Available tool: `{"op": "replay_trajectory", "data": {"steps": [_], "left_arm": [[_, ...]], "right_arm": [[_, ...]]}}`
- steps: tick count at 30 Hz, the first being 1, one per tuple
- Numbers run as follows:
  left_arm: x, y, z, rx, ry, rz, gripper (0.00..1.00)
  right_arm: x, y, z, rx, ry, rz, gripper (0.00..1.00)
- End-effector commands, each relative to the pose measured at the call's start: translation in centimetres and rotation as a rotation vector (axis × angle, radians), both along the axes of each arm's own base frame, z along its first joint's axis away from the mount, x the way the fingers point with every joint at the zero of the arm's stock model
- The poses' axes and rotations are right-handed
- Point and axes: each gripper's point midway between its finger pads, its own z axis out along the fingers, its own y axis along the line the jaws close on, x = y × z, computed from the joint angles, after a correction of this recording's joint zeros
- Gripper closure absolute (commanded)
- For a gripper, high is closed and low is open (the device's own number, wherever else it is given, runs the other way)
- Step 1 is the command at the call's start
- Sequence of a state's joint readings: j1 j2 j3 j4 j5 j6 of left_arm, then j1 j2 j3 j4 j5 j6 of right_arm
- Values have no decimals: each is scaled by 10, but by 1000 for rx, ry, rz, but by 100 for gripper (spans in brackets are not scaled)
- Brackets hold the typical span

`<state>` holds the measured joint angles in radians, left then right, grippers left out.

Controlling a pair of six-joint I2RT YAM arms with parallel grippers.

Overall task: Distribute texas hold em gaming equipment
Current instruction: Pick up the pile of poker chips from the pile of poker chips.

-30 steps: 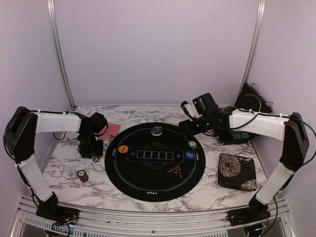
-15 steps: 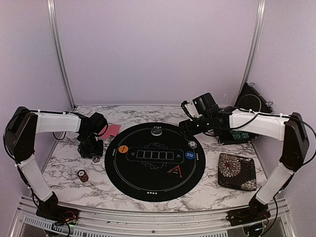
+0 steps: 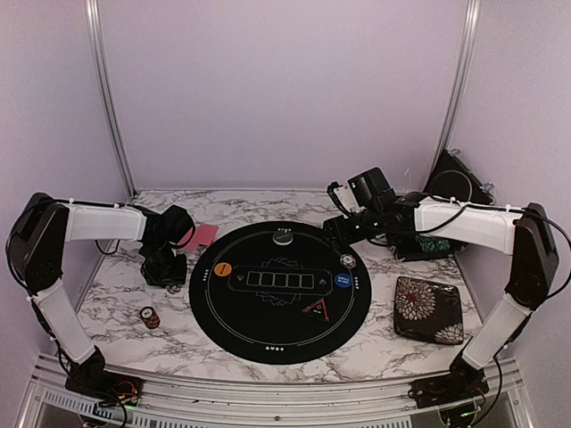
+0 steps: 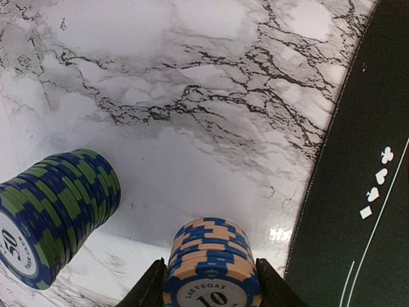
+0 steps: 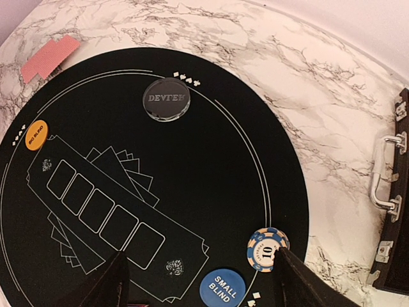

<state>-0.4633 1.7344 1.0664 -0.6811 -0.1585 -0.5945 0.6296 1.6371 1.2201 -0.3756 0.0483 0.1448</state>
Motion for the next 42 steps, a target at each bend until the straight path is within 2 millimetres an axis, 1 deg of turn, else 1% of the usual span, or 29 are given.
{"op": "replay_trajectory", "data": {"steps": [1, 7, 14, 42], "left_arm": [[-4, 4, -8, 12, 23, 0, 53], [-3, 4, -6, 9, 19, -1, 59], [-3, 3, -3, 5, 14, -9, 61], [0, 2, 11, 4, -4, -23, 63]], "right_arm": [[5, -4, 3, -9, -11, -11, 26], [5, -4, 2, -11, -8, -12, 26], [5, -4, 2, -10, -8, -11, 26], [5, -5, 3, -11, -8, -14, 25]]}}
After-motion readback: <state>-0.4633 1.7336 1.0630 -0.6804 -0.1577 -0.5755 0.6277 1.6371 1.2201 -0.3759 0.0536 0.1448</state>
